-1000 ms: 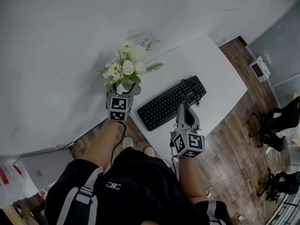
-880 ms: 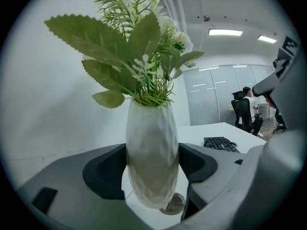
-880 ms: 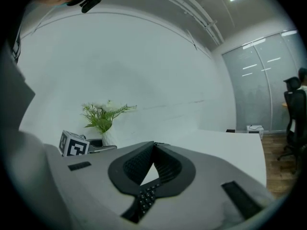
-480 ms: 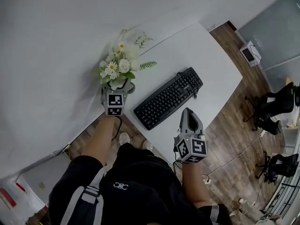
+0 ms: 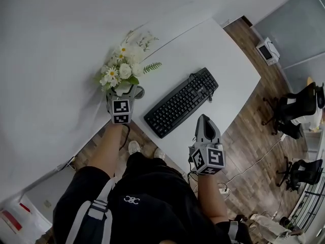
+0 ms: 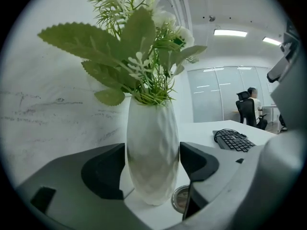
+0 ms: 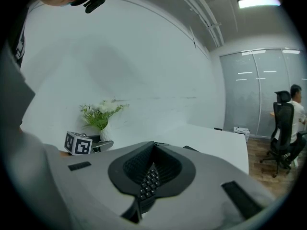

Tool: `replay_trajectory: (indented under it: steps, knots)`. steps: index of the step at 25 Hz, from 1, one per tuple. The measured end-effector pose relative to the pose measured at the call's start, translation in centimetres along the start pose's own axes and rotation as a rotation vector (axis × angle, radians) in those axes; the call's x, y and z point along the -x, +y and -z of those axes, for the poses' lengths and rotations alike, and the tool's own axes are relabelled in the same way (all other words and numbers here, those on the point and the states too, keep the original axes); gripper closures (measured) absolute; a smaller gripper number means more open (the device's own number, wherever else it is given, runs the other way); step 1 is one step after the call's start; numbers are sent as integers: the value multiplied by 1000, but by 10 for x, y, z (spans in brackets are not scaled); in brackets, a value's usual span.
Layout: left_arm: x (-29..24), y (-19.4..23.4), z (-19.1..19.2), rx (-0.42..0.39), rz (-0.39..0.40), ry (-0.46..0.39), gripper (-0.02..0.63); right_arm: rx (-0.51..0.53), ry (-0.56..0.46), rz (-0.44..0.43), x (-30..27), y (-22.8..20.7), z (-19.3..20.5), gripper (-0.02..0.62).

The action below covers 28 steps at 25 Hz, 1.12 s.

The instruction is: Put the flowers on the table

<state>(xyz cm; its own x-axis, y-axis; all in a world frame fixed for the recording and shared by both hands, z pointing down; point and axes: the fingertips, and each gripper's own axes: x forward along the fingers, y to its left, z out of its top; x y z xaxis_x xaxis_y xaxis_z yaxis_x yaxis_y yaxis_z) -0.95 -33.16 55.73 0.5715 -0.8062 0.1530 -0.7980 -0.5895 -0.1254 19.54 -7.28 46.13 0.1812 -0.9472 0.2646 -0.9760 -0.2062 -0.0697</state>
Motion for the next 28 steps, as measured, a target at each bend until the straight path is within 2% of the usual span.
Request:
replay_trajectory:
  steps: [2, 7, 9, 13, 15, 20, 25, 28]
  knots:
    - [2, 3, 0, 12, -19, 4, 207, -2, -6, -2, -5, 1, 0, 591]
    - [33, 7, -7, 19, -76, 28, 209, -12, -32, -50, -9, 16, -12, 591]
    - [53, 7, -14, 37, -104, 33, 305, -14, -55, -80, -7, 25, -19, 591]
    - [73, 12, -15, 56, -197, 76, 604, -23, -91, -139, -32, 40, -24, 591]
    - [79, 12, -16, 52, -224, 102, 605, -39, -104, -171, -49, 48, -22, 591]
    - [87, 17, -34, 62, -233, 113, 605, -75, -132, -253, -86, 76, -18, 591]
    - [86, 14, -58, 57, -192, 99, 604, -45, -145, -321, -114, 101, -13, 591]
    - [91, 14, -66, 58, -198, 90, 606, -13, -138, -371, -121, 118, -11, 592]
